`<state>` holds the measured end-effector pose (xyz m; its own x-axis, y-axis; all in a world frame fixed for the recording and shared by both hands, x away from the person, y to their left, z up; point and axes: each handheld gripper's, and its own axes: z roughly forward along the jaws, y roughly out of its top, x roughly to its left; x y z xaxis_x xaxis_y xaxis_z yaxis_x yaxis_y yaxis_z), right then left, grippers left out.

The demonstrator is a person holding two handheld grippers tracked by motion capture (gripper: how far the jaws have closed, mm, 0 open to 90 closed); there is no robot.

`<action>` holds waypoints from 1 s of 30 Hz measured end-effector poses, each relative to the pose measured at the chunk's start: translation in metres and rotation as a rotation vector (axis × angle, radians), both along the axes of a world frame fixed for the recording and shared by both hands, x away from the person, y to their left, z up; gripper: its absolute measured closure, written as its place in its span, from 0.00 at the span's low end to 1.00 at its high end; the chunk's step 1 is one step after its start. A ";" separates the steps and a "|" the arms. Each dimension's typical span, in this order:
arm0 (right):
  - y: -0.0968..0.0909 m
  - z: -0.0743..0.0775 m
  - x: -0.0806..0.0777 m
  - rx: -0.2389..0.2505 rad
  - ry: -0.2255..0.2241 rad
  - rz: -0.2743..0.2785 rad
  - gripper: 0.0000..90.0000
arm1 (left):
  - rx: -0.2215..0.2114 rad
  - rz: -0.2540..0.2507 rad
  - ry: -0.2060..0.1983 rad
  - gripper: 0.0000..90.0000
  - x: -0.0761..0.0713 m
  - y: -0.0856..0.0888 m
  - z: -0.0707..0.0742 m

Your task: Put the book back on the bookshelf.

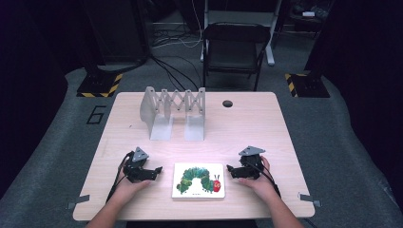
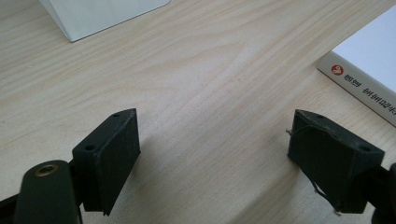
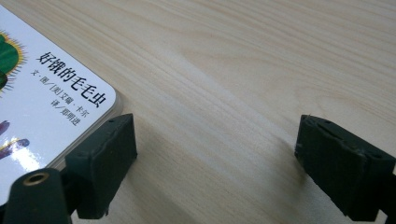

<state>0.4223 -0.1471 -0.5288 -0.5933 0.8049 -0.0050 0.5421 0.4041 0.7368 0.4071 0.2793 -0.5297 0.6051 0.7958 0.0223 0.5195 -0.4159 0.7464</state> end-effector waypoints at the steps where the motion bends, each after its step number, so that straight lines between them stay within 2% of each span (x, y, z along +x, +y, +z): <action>1: 0.000 0.000 0.000 0.001 0.005 0.000 0.12 | 0.005 -0.003 0.012 0.18 0.000 0.000 0.001; 10: 0.000 0.000 0.000 0.002 0.007 -0.012 0.12 | 0.007 0.010 0.004 0.17 0.000 -0.003 0.000; 12: 0.000 0.000 0.000 0.001 0.007 -0.010 0.12 | 0.011 0.005 0.019 0.17 0.000 -0.003 0.001; 15: 0.000 0.000 0.000 0.002 0.005 -0.015 0.13 | 0.002 0.013 0.019 0.17 0.000 -0.004 0.001; 16: 0.001 0.000 -0.001 0.006 0.005 -0.025 0.14 | 0.000 0.026 0.004 0.17 -0.001 -0.005 0.000; 20: 0.000 0.001 0.000 0.003 0.003 -0.028 0.16 | 0.001 0.024 0.014 0.17 -0.001 -0.005 0.001; 22: 0.000 0.001 0.000 0.007 0.003 -0.032 0.16 | -0.001 0.028 0.006 0.17 0.000 -0.006 0.000; 30: 0.000 0.002 -0.002 0.008 0.008 -0.035 0.19 | 0.005 0.031 0.023 0.18 -0.002 -0.006 0.002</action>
<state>0.4207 -0.1468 -0.5272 -0.5645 0.8254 0.0063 0.5616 0.3785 0.7357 0.4054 0.2732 -0.5278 0.5809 0.8139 0.0121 0.5493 -0.4030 0.7321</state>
